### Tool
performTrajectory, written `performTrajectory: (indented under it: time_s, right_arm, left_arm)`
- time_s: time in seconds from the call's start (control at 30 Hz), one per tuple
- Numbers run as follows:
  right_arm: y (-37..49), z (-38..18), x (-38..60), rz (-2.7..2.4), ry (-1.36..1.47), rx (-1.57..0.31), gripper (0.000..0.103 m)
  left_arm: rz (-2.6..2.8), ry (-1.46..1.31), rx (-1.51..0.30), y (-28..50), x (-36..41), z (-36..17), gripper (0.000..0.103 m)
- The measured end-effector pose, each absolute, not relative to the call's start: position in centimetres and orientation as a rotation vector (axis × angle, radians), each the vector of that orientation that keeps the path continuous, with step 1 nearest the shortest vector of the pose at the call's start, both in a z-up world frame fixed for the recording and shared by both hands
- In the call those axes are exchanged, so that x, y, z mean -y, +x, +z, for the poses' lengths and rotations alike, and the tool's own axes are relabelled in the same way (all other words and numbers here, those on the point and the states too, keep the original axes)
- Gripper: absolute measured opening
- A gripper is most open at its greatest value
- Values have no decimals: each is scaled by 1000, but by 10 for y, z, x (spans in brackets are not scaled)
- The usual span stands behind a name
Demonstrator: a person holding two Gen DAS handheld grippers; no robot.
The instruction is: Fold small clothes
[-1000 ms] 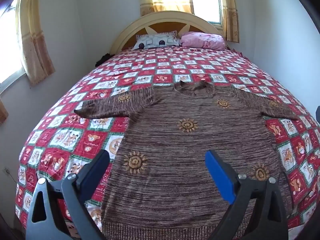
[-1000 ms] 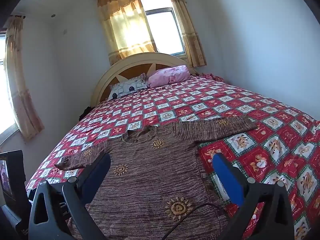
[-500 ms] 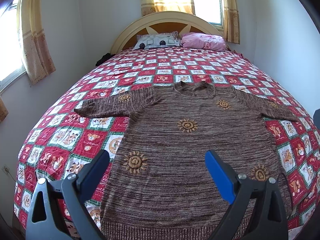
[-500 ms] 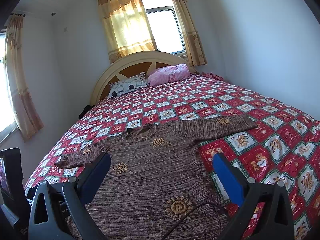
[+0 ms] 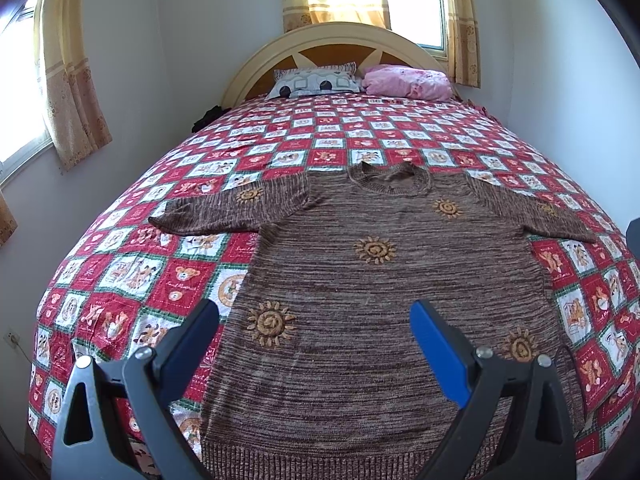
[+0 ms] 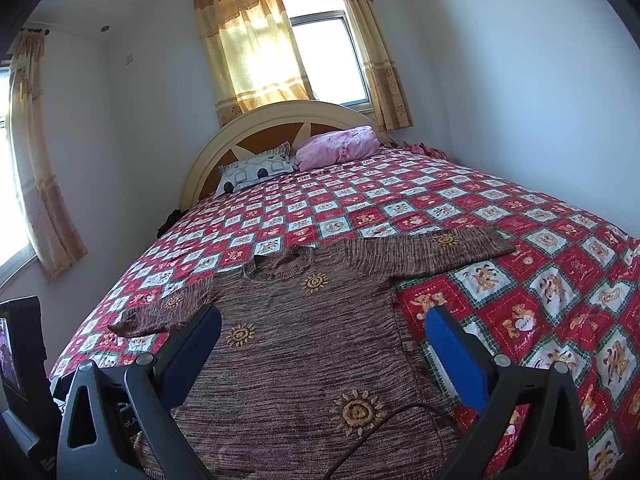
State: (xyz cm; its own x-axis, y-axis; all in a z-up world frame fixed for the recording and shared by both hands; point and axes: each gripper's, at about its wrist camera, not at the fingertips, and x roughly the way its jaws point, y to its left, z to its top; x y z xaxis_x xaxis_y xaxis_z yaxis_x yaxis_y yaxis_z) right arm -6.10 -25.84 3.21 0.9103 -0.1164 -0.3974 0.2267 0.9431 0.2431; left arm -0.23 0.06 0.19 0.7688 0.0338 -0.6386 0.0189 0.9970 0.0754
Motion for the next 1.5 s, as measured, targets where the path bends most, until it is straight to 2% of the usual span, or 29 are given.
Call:
performTrajectory:
  time_s: [0.9, 1.1, 1.5]
  right_arm:
    - [-54, 21, 258, -206, 253, -412, 102]
    - [-44, 5, 269, -255, 232, -409, 102]
    - [9, -27, 333, -322, 268, -551, 102]
  left_arm:
    - [3, 79, -729, 6, 0, -13, 98]
    - [14, 86, -771, 28, 2, -32, 98]
    - [-28, 129, -779, 93, 7, -46, 99]
